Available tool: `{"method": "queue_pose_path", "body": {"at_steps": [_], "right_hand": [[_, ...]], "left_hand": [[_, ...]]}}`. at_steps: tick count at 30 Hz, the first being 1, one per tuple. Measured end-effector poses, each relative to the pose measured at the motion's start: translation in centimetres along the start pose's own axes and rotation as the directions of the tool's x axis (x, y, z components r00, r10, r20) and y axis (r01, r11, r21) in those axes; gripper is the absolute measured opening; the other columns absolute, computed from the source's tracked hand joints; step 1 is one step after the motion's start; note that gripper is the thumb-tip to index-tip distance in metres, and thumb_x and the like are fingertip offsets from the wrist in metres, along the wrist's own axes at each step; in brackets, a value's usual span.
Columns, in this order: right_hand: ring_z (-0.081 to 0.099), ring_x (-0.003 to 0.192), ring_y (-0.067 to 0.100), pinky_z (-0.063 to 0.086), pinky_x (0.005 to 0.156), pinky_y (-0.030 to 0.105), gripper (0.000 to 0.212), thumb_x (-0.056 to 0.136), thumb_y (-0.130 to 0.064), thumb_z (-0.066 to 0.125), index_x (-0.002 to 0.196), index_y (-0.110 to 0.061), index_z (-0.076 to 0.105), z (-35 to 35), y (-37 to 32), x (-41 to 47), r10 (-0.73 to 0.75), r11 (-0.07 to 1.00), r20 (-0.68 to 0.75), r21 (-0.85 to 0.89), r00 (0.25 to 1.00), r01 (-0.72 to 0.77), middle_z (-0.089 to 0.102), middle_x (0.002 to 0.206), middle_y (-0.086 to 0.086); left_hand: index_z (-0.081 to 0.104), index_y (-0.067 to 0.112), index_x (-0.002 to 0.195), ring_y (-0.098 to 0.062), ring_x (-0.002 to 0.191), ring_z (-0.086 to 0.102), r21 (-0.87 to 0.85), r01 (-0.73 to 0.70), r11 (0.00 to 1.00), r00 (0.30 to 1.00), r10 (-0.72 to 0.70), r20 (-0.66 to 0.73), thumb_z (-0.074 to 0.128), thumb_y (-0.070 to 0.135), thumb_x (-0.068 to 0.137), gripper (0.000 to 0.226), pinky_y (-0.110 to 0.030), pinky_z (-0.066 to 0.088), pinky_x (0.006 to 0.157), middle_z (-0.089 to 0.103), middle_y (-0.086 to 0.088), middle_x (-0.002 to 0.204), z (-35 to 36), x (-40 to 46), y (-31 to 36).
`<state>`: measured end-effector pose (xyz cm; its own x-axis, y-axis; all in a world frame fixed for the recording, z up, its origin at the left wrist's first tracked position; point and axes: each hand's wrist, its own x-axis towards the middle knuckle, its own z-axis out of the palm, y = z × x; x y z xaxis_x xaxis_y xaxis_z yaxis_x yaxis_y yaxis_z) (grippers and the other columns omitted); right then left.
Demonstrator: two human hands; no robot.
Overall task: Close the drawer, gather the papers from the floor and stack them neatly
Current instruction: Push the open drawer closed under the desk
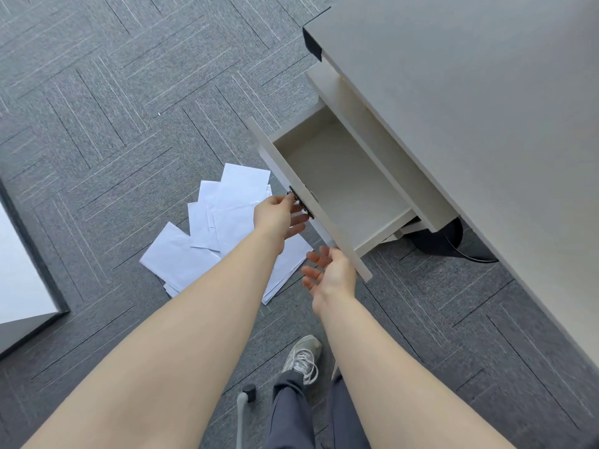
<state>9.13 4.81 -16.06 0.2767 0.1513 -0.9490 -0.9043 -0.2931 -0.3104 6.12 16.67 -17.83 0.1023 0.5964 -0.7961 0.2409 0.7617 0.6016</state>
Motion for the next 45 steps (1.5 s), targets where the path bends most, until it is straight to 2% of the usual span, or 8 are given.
{"method": "queue_pose_path", "body": {"at_steps": [8, 18, 24, 41, 45], "right_hand": [[0.052, 0.058, 0.019, 0.038, 0.051, 0.026, 0.021, 0.099, -0.03, 0.041, 0.105, -0.014, 0.055, -1.3, -4.4, 2.1, -0.041, 0.998, 0.005, 0.04, 0.999, 0.041, 0.065, 0.084, 0.004], [0.054, 0.061, 0.018, 0.04, 0.055, 0.027, 0.022, 0.098, -0.031, 0.042, 0.101, -0.016, 0.057, -2.5, -7.9, 3.7, -0.102, 0.994, -0.021, 0.048, 0.995, 0.103, 0.066, 0.086, 0.003], [0.053, 0.058, 0.018, 0.04, 0.054, 0.026, 0.018, 0.095, -0.029, 0.044, 0.095, -0.016, 0.058, -2.7, -9.1, 4.5, -0.13, 0.988, -0.037, 0.082, 0.991, 0.132, 0.067, 0.084, 0.002], [0.055, 0.064, 0.017, 0.042, 0.059, 0.027, 0.023, 0.098, -0.031, 0.041, 0.099, -0.017, 0.058, -3.0, -10.5, 5.1, -0.156, 0.984, -0.049, 0.075, 0.987, 0.159, 0.072, 0.093, 0.002], [0.055, 0.063, 0.017, 0.042, 0.058, 0.027, 0.023, 0.099, -0.032, 0.041, 0.1, -0.017, 0.058, -3.0, -10.4, 5.1, -0.163, 0.984, -0.048, 0.068, 0.986, 0.166, 0.072, 0.093, 0.002]], "left_hand": [[0.058, 0.008, 0.103, -0.024, 0.072, 0.069, 0.007, -0.026, 1.0, 0.999, 0.026, 0.026, 0.054, 0.024, 0.097, 0.017, -0.027, 0.06, 0.055, 0.069, -0.016, 0.115, 4.8, 0.8, 1.5], [0.058, 0.009, 0.099, -0.021, 0.069, 0.069, -0.019, -0.044, 0.999, 0.997, 0.045, 0.064, 0.056, 0.022, 0.097, 0.014, -0.026, 0.058, 0.051, 0.067, -0.008, 0.096, 8.7, 1.8, 2.5], [0.055, 0.014, 0.083, -0.019, 0.066, 0.068, -0.035, -0.052, 0.998, 0.993, 0.056, 0.102, 0.058, 0.022, 0.095, 0.015, -0.025, 0.058, 0.052, 0.066, -0.007, 0.092, 10.1, 2.5, 2.9], [0.056, 0.013, 0.08, -0.021, 0.067, 0.069, -0.044, -0.066, 0.997, 0.995, 0.069, 0.077, 0.059, 0.021, 0.095, 0.017, -0.029, 0.058, 0.053, 0.067, -0.007, 0.089, 11.8, 3.9, 2.8], [0.058, 0.011, 0.091, -0.022, 0.069, 0.071, 0.013, -0.115, 0.993, 0.99, 0.113, 0.085, 0.059, 0.02, 0.094, 0.009, -0.03, 0.057, 0.053, 0.069, -0.008, 0.096, 11.5, 3.8, 2.8]]}}
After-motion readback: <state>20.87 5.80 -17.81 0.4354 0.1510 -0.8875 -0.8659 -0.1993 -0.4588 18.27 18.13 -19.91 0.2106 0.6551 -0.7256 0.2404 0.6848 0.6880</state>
